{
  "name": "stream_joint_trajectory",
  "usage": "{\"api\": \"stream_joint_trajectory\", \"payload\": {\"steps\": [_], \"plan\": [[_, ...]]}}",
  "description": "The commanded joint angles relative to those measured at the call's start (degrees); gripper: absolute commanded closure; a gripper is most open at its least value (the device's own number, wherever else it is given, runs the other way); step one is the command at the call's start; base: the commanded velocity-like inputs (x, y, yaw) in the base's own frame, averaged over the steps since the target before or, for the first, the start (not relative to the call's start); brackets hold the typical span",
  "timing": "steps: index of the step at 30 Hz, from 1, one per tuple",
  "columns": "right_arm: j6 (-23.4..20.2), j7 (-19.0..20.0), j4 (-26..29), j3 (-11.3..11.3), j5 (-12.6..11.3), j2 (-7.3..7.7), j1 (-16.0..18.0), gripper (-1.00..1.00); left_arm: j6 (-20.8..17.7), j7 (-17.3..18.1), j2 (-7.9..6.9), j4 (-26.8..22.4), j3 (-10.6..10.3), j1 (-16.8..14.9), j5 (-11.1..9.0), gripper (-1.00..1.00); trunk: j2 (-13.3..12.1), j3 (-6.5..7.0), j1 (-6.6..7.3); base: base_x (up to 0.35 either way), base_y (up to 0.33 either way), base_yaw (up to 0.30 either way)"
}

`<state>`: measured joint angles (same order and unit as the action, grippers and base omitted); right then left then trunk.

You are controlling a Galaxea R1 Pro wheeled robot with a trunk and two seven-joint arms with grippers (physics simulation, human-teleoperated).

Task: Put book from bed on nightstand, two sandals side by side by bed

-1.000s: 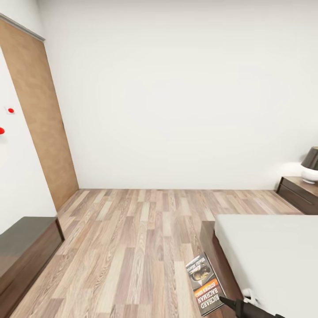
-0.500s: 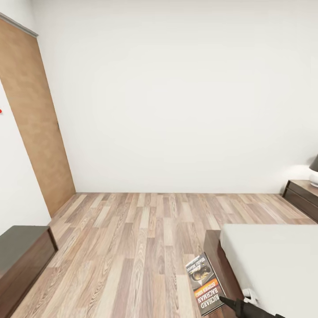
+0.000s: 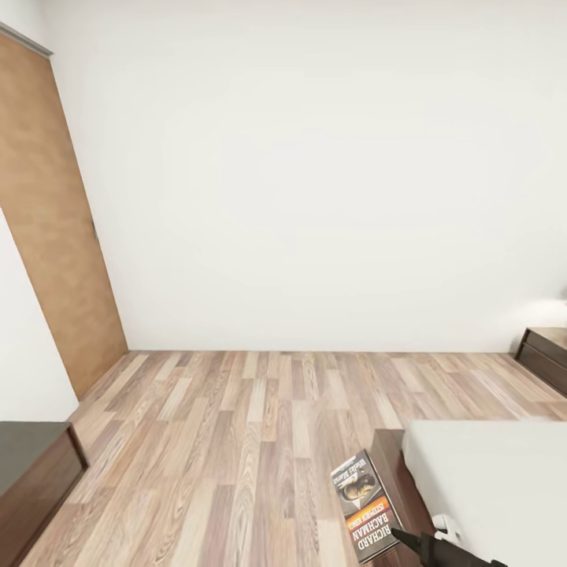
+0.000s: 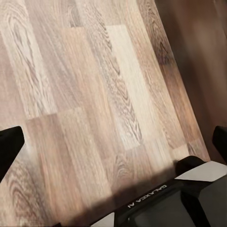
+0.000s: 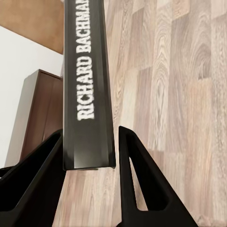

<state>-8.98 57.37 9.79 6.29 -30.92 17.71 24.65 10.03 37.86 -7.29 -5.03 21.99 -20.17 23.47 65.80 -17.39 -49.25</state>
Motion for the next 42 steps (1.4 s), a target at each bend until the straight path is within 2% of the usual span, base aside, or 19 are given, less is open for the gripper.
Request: {"api": "stream_joint_trajectory", "payload": {"steps": [1,42], "plan": [[-0.5,0.1,0.1,0.2,-0.7,0.04,0.0,1.00,0.3,0.1,0.00,0.0,0.4,0.0,0.6,-1.00,0.0,-0.07,-0.04,0.334,0.000,0.000],[-0.5,0.0,0.0,0.1,-0.7,0.04,0.0,1.00,0.4,0.2,0.06,0.0,0.3,0.0,0.6,-1.00,0.0,-0.07,-0.04,0.334,0.000,0.000]]}}
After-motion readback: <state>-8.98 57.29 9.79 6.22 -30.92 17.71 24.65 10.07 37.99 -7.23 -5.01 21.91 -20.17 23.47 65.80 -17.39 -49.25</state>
